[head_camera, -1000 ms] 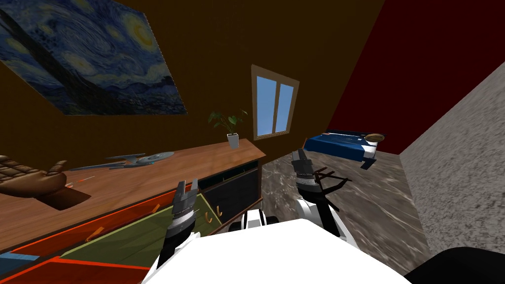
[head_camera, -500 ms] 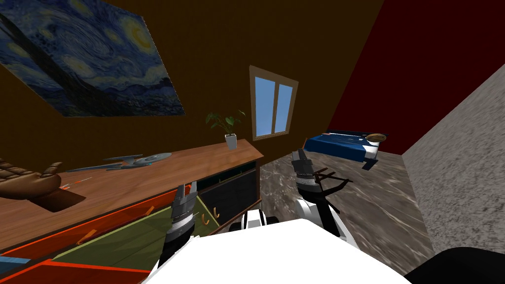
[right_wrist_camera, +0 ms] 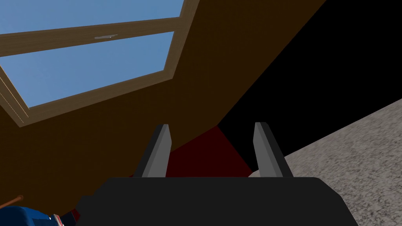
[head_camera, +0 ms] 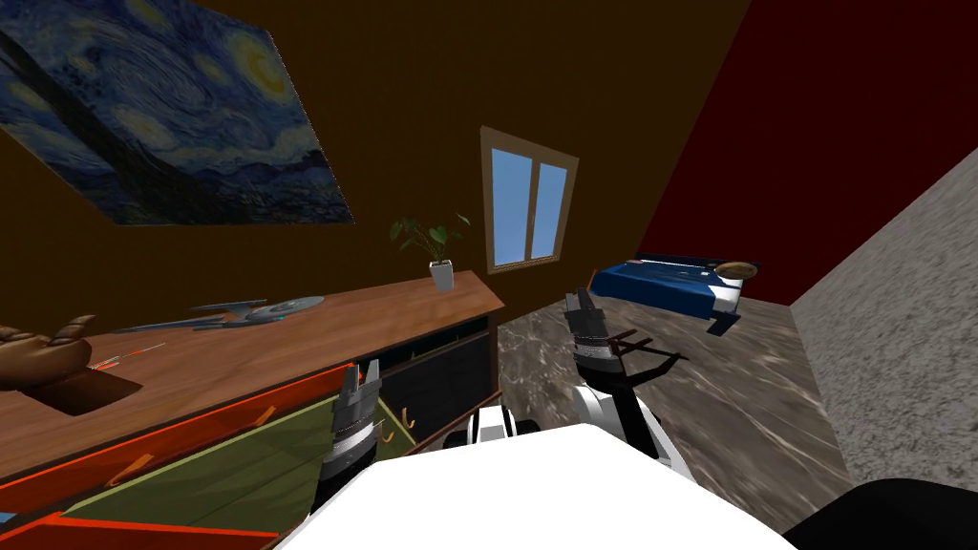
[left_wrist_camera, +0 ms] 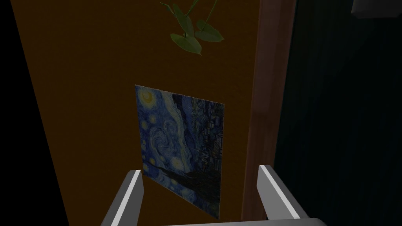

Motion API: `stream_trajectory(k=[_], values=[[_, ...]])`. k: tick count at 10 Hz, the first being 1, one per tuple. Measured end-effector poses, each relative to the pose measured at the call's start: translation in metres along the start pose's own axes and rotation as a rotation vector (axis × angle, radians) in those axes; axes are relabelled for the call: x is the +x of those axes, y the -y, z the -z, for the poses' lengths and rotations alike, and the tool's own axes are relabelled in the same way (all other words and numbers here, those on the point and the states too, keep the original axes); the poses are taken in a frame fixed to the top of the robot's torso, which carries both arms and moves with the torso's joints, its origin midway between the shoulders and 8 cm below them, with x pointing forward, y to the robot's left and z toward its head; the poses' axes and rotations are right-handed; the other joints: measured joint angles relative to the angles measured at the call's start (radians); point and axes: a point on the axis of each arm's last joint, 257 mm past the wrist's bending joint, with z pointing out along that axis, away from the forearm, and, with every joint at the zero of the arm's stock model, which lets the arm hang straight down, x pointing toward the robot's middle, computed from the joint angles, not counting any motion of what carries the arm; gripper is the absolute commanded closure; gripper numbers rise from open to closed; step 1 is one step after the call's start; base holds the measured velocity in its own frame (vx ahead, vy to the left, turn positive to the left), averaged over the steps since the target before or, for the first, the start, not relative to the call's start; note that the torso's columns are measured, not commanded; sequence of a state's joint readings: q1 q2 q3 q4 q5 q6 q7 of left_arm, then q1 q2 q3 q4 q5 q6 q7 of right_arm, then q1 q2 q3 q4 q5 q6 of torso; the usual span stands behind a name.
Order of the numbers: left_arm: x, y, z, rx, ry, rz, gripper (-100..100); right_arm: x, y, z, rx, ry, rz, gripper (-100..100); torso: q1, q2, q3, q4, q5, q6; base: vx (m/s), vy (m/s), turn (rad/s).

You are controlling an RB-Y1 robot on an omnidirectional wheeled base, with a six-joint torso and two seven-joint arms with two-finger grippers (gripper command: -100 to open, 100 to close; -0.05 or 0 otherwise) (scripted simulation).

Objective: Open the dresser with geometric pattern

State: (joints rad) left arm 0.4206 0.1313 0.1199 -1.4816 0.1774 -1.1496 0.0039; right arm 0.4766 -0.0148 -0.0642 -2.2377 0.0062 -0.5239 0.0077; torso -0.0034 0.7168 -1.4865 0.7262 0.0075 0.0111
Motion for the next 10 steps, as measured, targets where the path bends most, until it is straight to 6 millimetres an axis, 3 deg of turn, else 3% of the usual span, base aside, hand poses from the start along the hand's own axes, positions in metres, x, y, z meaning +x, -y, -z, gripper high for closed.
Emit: stream_trajectory(k=[3, 10], values=[[-0.002, -0.015, 0.023, -0.038, 0.014, 0.006, -100, 0.0, 0.0, 0.0, 0.0, 0.0, 0.0, 0, 0.004, 0.006, 0.002, 0.006, -0.004, -0.003, 0.041, -0.115, 0.009], [-0.009, -0.035, 0.056, -0.085, 0.036, 0.009, -100, 0.0, 0.0, 0.0, 0.0, 0.0, 0.0, 0, 0.003, 0.017, 0.008, 0.01, -0.006, -0.008, 0.038, -0.088, 0.01]])
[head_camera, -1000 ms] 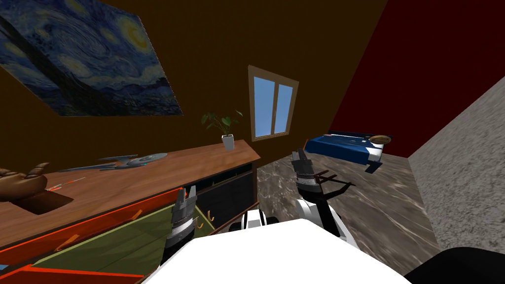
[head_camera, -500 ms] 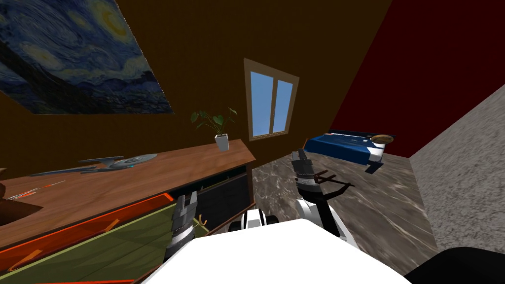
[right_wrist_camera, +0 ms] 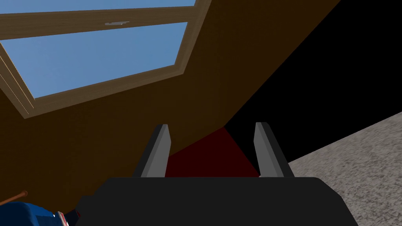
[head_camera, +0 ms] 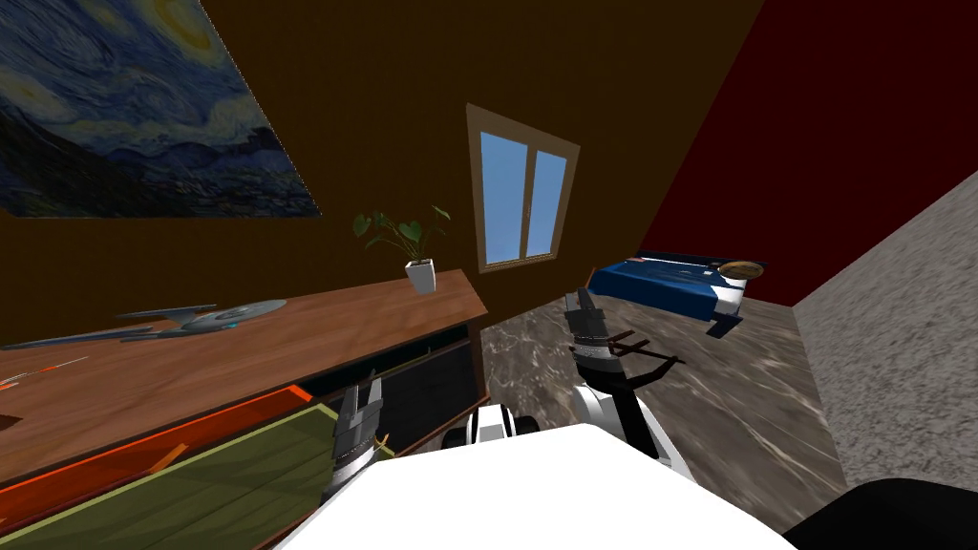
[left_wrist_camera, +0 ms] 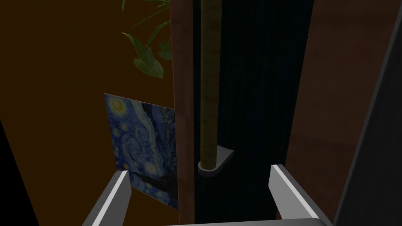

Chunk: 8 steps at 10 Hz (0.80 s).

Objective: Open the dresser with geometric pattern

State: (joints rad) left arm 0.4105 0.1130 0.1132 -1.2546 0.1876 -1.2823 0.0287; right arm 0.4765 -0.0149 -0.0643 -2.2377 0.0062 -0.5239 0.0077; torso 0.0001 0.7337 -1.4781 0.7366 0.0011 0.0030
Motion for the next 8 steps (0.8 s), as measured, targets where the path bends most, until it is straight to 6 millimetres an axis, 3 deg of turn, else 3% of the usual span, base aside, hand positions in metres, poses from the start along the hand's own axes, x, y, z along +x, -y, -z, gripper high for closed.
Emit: stream_trajectory(k=[6, 8], values=[[-0.008, -0.013, 0.025, -0.024, 0.014, -0.003, -100, 0.0, 0.0, 0.0, 0.0, 0.0, 0.0, 0, 0.001, 0.005, 0.003, 0.002, -0.001, -0.003, 0.031, -0.082, 0.016], [-0.011, -0.012, 0.02, -0.021, 0.013, -0.004, -100, 0.0, 0.0, 0.0, 0.0, 0.0, 0.0, 0, 0.002, 0.005, 0.002, 0.002, -0.001, -0.003, 0.005, -0.031, 0.012]])
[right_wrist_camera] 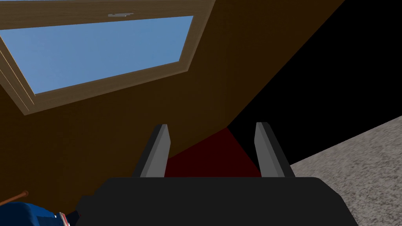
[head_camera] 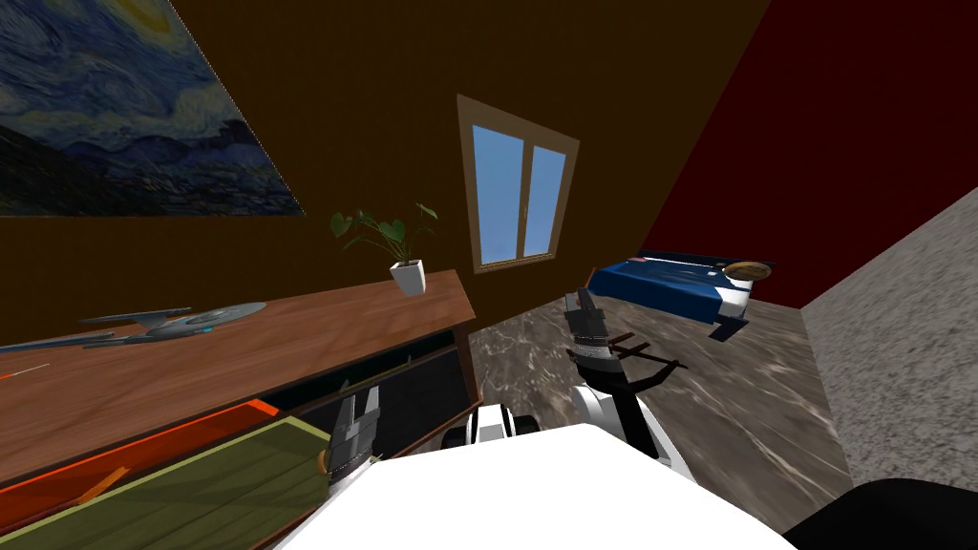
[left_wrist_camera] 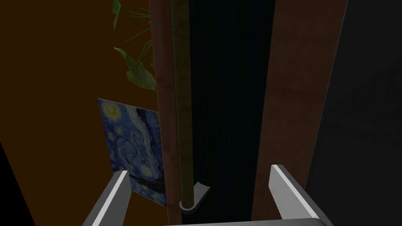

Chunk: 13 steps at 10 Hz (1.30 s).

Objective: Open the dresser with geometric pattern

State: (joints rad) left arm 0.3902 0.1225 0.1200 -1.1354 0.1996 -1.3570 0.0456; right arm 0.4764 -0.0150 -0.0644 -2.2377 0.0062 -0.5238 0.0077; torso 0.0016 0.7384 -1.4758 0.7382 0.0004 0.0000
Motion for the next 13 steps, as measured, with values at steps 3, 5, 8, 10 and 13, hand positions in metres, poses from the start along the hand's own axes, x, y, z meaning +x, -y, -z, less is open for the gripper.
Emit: stream_trajectory(k=[3, 5, 8, 10, 13], values=[[-0.007, 0.001, -0.017, 0.0, -0.003, 0.0, -100, 0.0, 0.0, 0.0, 0.0, 0.0, 0.0, 0, -0.002, 0.0, 0.0, 0.0, -0.001, 0.0, 0.003, -0.031, 0.009], [-0.013, 0.003, -0.029, 0.0, -0.005, 0.002, -100, 0.0, 0.0, 0.0, 0.0, 0.0, 0.0, 0, -0.002, -0.001, 0.0, 0.0, 0.0, 0.0, 0.003, -0.026, 0.005], [-0.009, -0.003, -0.018, -0.017, -0.003, 0.002, 100, 0.0, 0.0, 0.0, 0.0, 0.0, 0.0, 0, -0.003, 0.004, 0.001, 0.003, -0.004, -0.001, -0.001, 0.029, -0.013], [-0.003, -0.001, -0.01, -0.007, -0.002, 0.002, 100, 0.0, 0.0, 0.0, 0.0, 0.0, 0.0, 0, -0.002, 0.002, 0.002, 0.001, -0.001, -0.001, -0.005, 0.032, -0.007], [0.002, 0.0, 0.001, 0.005, -0.002, 0.003, 100, 0.0, 0.0, 0.0, 0.0, 0.0, 0.0, 0, 0.002, -0.002, 0.0, -0.001, 0.002, -0.001, -0.027, -0.005, -0.001]])
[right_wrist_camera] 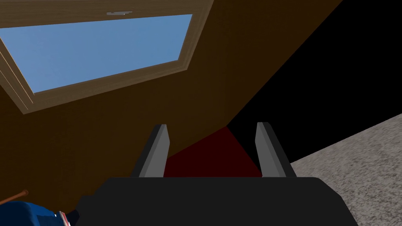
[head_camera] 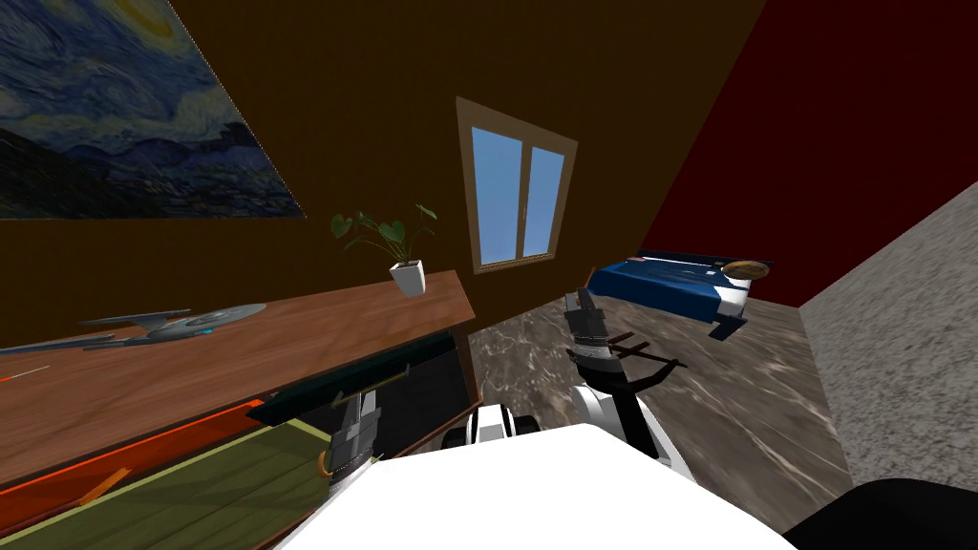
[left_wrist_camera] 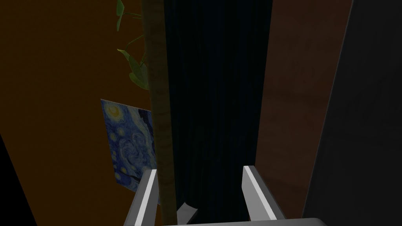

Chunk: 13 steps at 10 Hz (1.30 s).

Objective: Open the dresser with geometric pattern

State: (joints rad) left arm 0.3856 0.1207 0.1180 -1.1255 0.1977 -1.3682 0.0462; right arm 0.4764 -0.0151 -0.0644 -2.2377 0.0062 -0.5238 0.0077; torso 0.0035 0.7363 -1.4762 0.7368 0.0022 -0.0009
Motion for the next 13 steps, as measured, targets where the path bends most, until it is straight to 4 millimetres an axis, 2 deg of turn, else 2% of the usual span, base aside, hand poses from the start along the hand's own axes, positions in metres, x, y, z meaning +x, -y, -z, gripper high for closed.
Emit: stream_trajectory(k=[7, 8, 10, 13], values=[[-0.021, 0.001, -0.023, -0.032, -0.011, 0.003, 100, 0.0, 0.0, 0.0, 0.0, 0.0, 0.0, 0, -0.01, 0.008, 0.002, 0.007, -0.01, 0.0, -0.106, -0.083, 0.028], [-0.022, -0.001, -0.021, -0.043, -0.009, 0.003, -100, 0.0, 0.0, 0.0, 0.0, 0.0, 0.0, 0, -0.008, 0.004, 0.0, 0.006, -0.008, 0.001, -0.019, -0.036, 0.02], [-0.032, 0.004, -0.034, -0.041, -0.01, 0.004, -100, 0.0, 0.0, 0.0, 0.0, 0.0, 0.0, 0, -0.006, 0.001, -0.001, 0.001, -0.004, 0.001, -0.028, -0.067, 0.02], [-0.047, 0.003, -0.049, -0.061, -0.008, 0.007, -100, 0.0, 0.0, 0.0, 0.0, 0.0, 0.0, 0, -0.008, 0.006, 0.001, 0.006, -0.008, 0.0, -0.012, -0.058, 0.009]])
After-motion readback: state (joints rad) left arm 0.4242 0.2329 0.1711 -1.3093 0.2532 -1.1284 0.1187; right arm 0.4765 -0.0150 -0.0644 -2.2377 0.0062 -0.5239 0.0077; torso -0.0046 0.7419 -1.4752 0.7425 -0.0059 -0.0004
